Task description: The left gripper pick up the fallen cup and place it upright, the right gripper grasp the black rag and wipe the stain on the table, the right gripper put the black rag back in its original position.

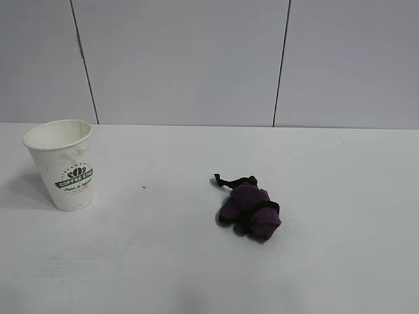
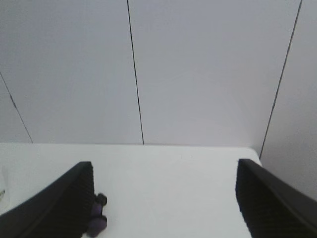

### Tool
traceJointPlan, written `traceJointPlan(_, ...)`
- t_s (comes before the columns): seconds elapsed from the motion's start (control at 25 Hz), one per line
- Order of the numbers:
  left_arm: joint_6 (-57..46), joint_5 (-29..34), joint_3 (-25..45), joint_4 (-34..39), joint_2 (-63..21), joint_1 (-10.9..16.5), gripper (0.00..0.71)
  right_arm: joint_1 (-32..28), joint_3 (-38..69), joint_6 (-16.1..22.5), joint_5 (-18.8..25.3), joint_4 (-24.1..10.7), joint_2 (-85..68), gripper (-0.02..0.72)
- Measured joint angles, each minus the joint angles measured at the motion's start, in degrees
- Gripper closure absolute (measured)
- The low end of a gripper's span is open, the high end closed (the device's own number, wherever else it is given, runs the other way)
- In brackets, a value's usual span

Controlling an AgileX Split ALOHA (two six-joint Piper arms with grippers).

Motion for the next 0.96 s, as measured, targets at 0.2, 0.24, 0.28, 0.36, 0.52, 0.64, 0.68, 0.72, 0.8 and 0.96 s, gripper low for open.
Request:
traceJointPlan(0.2,0.0,0.0,0.0,0.0,0.0,0.0,0.016,4.43,16.02,5.15,-2.35,-8.32,-1.2,0.156)
traceJointPlan(0.24,0.0,0.0,0.0,0.0,0.0,0.0,0.016,5.21,18.09,5.93,-2.9,-9.24,-1.2,0.156)
traceJointPlan(0.28,0.0,0.0,0.0,0.0,0.0,0.0,0.016,5.91,19.91,6.61,-3.38,-10.15,-1.2,0.156)
traceJointPlan(0.36,0.0,0.0,0.0,0.0,0.0,0.0,0.016,6.99,22.23,7.63,-3.68,-11.2,-1.2,0.156)
traceJointPlan(0.52,0.0,0.0,0.0,0.0,0.0,0.0,0.016,7.66,23.62,8.36,-3.42,-12.02,-1.21,0.156)
traceJointPlan(0.64,0.0,0.0,0.0,0.0,0.0,0.0,0.016,9.46,23.66,8.86,-3.42,-12.49,-1.26,0.156)
traceJointPlan(0.68,0.0,0.0,0.0,0.0,0.0,0.0,0.016,10.25,23.66,9.21,-3.42,-12.7,-1.44,0.156)
traceJointPlan(0.72,0.0,0.0,0.0,0.0,0.0,0.0,0.016,10.98,23.66,9.51,-3.42,-13.05,-1.67,0.156)
traceJointPlan(0.8,0.0,0.0,0.0,0.0,0.0,0.0,0.016,11.88,23.66,11.19,-3.42,-14.02,-2.82,0.156)
traceJointPlan(0.96,0.0,0.0,0.0,0.0,0.0,0.0,0.016,11.96,23.66,12.72,-3.35,-15.28,-6.03,0.156)
